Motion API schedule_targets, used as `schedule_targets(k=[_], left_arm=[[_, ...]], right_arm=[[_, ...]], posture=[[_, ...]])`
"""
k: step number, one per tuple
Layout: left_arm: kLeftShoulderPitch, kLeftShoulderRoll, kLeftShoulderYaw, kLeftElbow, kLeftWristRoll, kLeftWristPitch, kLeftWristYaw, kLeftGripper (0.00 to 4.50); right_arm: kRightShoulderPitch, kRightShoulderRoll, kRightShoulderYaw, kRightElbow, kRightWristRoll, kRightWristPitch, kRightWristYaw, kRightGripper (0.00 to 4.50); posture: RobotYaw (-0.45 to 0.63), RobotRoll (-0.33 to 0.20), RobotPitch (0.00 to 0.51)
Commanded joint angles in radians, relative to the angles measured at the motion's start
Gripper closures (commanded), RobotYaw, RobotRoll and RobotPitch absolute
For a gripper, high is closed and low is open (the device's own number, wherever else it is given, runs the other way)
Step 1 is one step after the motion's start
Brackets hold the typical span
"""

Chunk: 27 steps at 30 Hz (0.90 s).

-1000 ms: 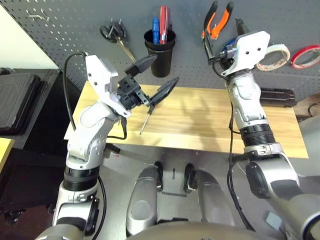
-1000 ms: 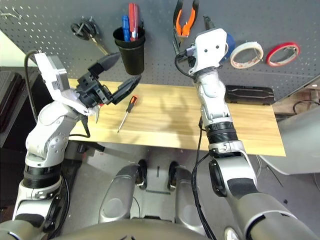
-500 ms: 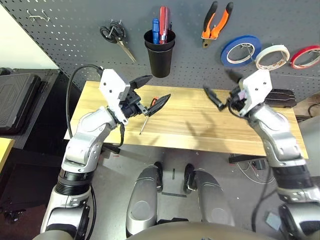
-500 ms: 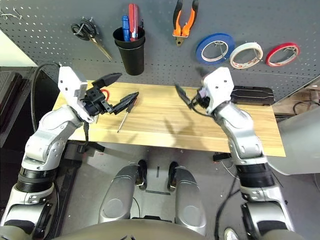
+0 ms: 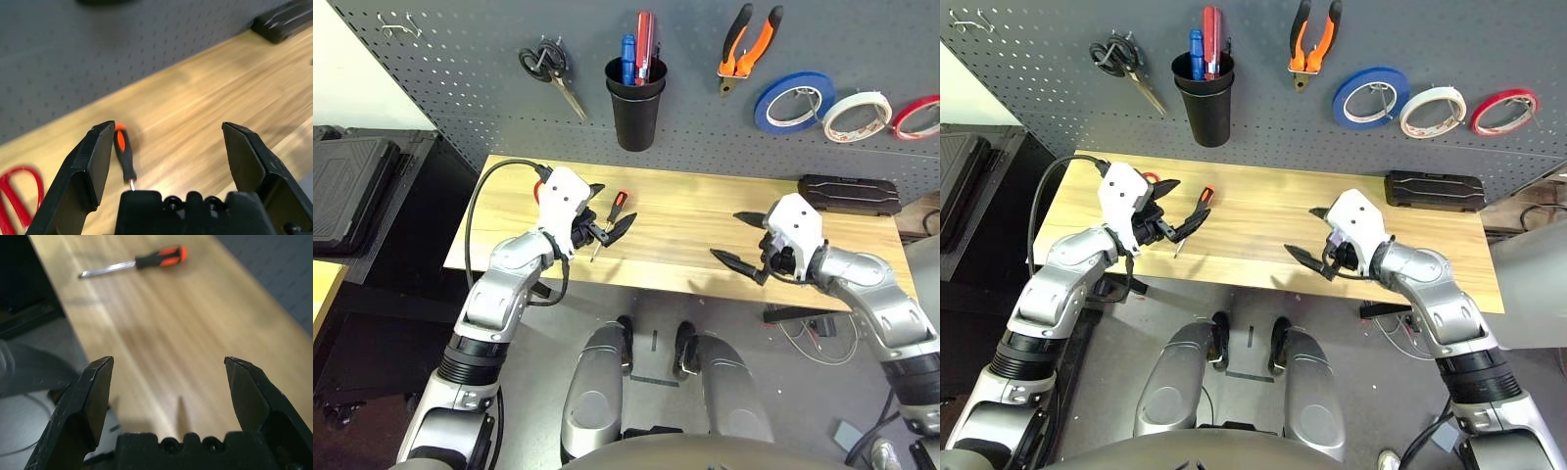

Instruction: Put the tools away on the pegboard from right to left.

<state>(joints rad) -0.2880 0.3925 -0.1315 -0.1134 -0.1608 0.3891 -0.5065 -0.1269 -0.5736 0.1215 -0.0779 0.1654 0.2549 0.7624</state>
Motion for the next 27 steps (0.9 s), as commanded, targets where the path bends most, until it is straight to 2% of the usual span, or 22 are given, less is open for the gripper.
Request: schedule_targets(k=[1,8,16,27], left_arm=[[-0.004,-0.021,-0.028,0.054,0.045,0.009,0.026,0.0],[-0.09,-0.068,-0.074,0.199,0.118,0.088,0.062,0.0],[-0.229,-0.148,-0.067,0.421,0.161,0.183,0.133,0.0],[-0.406,-0.222,-0.016,0.792,0.179,0.147,0.223,0.0]], right_arm=[[0.026,0.01,0.026,0.033,-0.03,-0.024,-0.001,0.01],[0.032,0.031,0.061,0.088,-0.096,-0.047,-0.03,0.01],[0.034,0.069,0.114,0.115,-0.162,-0.06,-0.055,0.01],[0.052,0.114,0.136,0.102,-0.202,-0.062,-0.095,0.01]], posture=[[0.19,0.0,0.282],[0.18,0.0,0.296],[0.15,0.0,0.312],[0.1,0.0,0.336]])
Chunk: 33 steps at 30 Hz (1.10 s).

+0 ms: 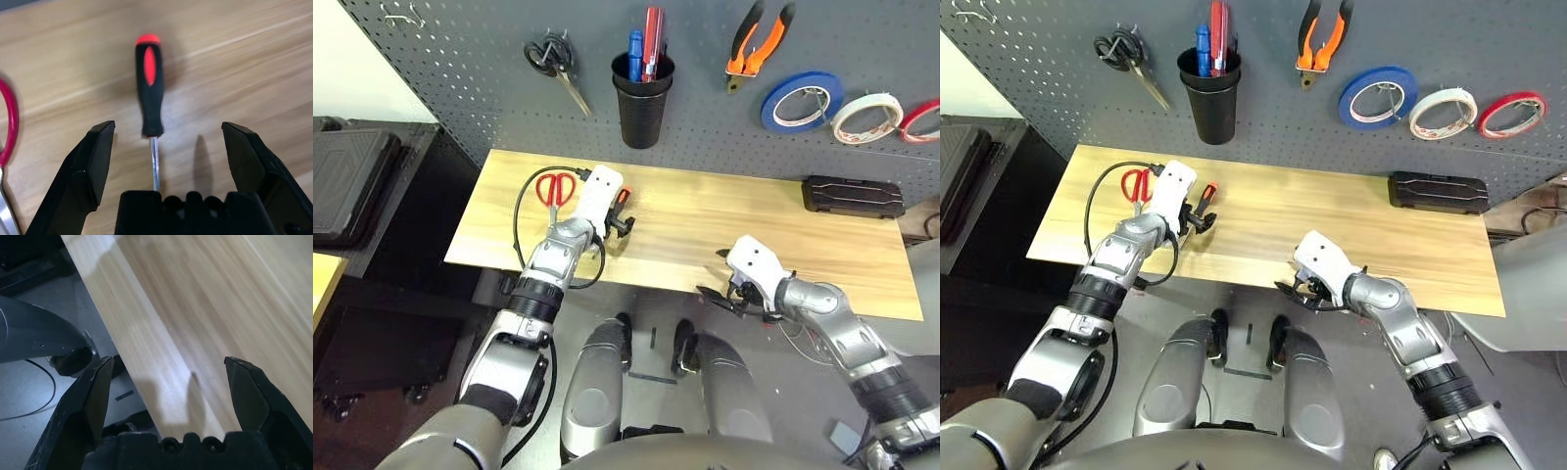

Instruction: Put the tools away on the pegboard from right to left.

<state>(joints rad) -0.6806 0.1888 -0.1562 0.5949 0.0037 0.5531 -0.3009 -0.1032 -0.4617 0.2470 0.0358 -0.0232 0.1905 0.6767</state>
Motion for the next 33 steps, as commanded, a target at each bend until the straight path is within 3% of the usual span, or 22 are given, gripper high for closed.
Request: schedule_targets(k=[1,14,16,19,25,26,33], left_arm=[[-0.025,-0.023,0.01,0.11,0.016,-0.029,0.019,0.0],[-0.14,-0.061,0.039,0.411,0.027,-0.168,0.047,0.0],[-0.153,-0.062,0.042,0.449,0.031,-0.172,0.053,0.38],[-0.161,-0.06,0.044,0.482,0.041,-0.175,0.066,1.31],[-0.152,-0.057,0.041,0.511,0.065,-0.18,0.069,3.76],[-0.148,-0.058,0.042,0.508,0.066,-0.181,0.068,3.96],[-0.118,-0.065,0.064,0.429,0.051,-0.16,0.053,3.96]], right_arm=[[0.032,0.003,0.01,-0.017,-0.015,0.005,-0.013,0.01],[0.103,0.011,-0.003,-0.107,-0.015,0.032,-0.07,0.01],[0.114,0.01,-0.006,-0.123,-0.013,0.038,-0.076,0.0],[0.125,0.005,-0.011,-0.139,-0.01,0.043,-0.081,0.0],[0.119,0.002,-0.033,-0.143,-0.003,0.04,-0.085,0.0],[0.115,0.002,-0.038,-0.142,0.0,0.036,-0.084,0.0],[0.09,0.006,-0.057,-0.117,0.031,-0.009,-0.068,0.0]], posture=[[0.09,0.0,0.337],[0.0,0.0,0.347],[0.0,0.0,0.348],[0.0,0.0,0.349],[0.0,0.0,0.35],[0.0,0.0,0.351],[0.04,0.0,0.345]])
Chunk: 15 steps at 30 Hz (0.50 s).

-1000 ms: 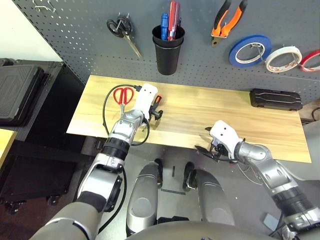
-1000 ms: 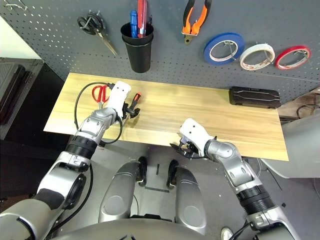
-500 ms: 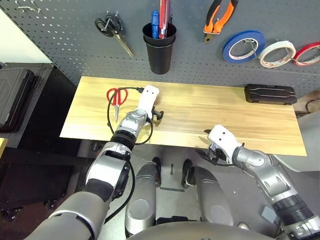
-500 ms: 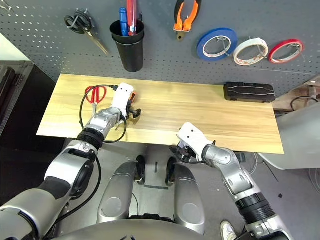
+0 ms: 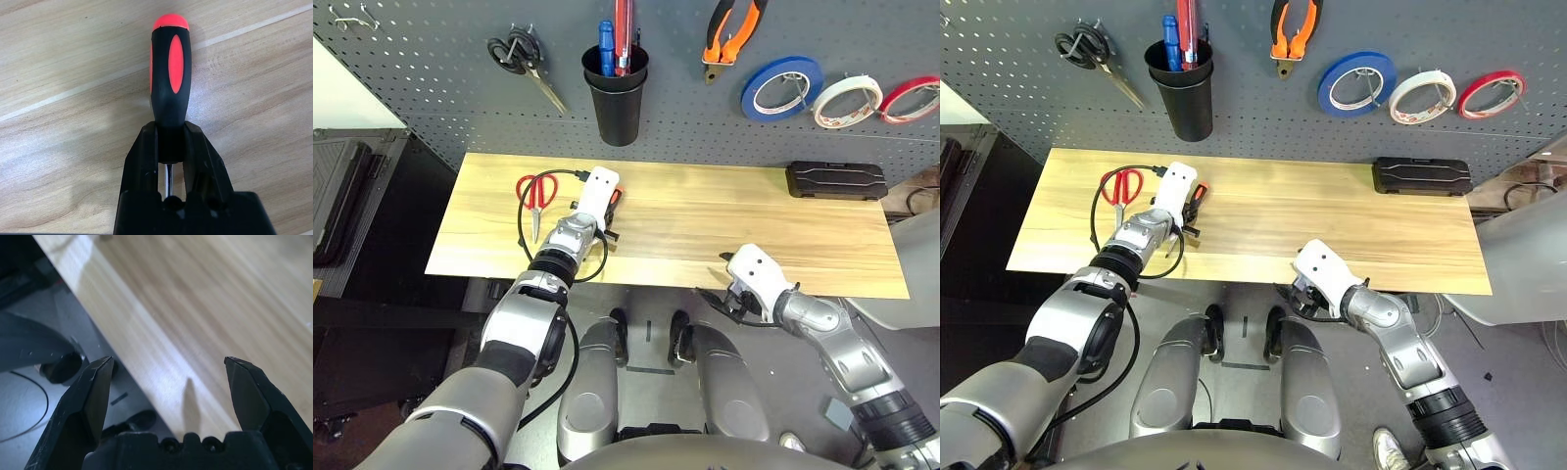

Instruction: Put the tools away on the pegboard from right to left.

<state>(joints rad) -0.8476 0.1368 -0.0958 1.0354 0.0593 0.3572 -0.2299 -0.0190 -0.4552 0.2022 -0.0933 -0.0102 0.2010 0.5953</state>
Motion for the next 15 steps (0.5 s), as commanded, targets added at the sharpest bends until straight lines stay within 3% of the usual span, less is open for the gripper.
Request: schedule_targets(k=[1,15], left_arm=[[0.059,-0.014,0.006,-0.043,-0.009,0.048,-0.023,3.96],[0.293,0.025,0.107,-0.708,-0.112,0.322,-0.05,3.96]], right_arm=[[0.001,0.001,-0.013,0.018,0.021,-0.024,0.016,0.0],[-0.123,0.071,-0.043,0.164,0.092,-0.18,0.061,0.0]], posture=[[0.05,0.0,0.343],[0.17,0.0,0.294]])
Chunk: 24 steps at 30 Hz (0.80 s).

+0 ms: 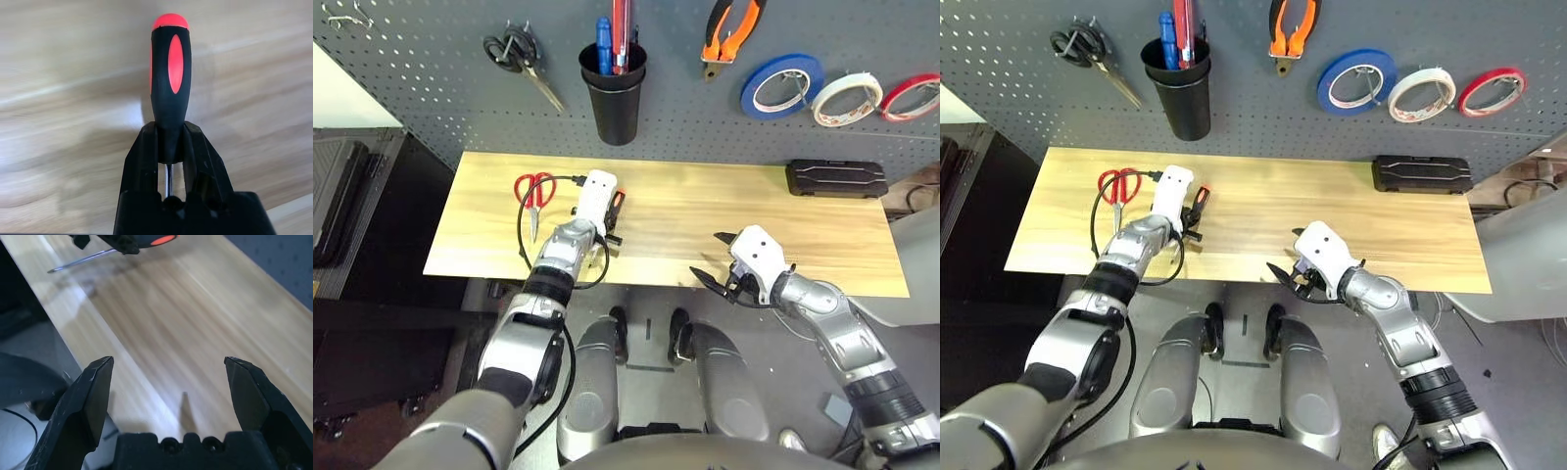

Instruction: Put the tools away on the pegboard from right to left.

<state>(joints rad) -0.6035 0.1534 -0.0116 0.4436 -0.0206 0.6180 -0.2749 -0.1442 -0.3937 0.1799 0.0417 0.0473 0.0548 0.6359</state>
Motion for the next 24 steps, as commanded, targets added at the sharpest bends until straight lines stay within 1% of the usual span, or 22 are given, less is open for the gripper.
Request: schedule_targets(k=[1,6,11,13,19,24], left_arm=[[0.062,0.012,0.03,-0.153,-0.041,0.076,-0.007,3.96],[0.14,0.044,0.085,-0.388,-0.113,0.167,-0.028,3.96],[0.199,0.06,0.138,-0.557,-0.183,0.22,-0.034,3.96],[0.219,0.054,0.165,-0.609,-0.218,0.206,-0.039,3.96],[0.287,0.001,0.258,-0.77,-0.346,0.142,-0.039,3.96],[0.285,-0.061,0.32,-0.904,-0.447,0.038,-0.006,3.96]], right_arm=[[-0.004,0.015,-0.024,0.035,0.045,-0.041,0.026,0.0],[-0.04,0.043,-0.059,0.058,0.116,-0.131,0.07,0.0],[-0.072,0.049,-0.081,0.085,0.164,-0.179,0.116,0.0],[-0.091,0.057,-0.096,0.102,0.182,-0.194,0.124,0.0],[-0.126,0.064,-0.154,0.127,0.262,-0.212,0.167,0.0],[-0.148,0.065,-0.227,0.135,0.36,-0.242,0.222,0.0]], posture=[[0.17,0.0,0.292],[0.21,0.0,0.268],[0.24,0.0,0.251],[0.26,0.0,0.243],[0.28,0.0,0.229],[0.3,0.0,0.217]])
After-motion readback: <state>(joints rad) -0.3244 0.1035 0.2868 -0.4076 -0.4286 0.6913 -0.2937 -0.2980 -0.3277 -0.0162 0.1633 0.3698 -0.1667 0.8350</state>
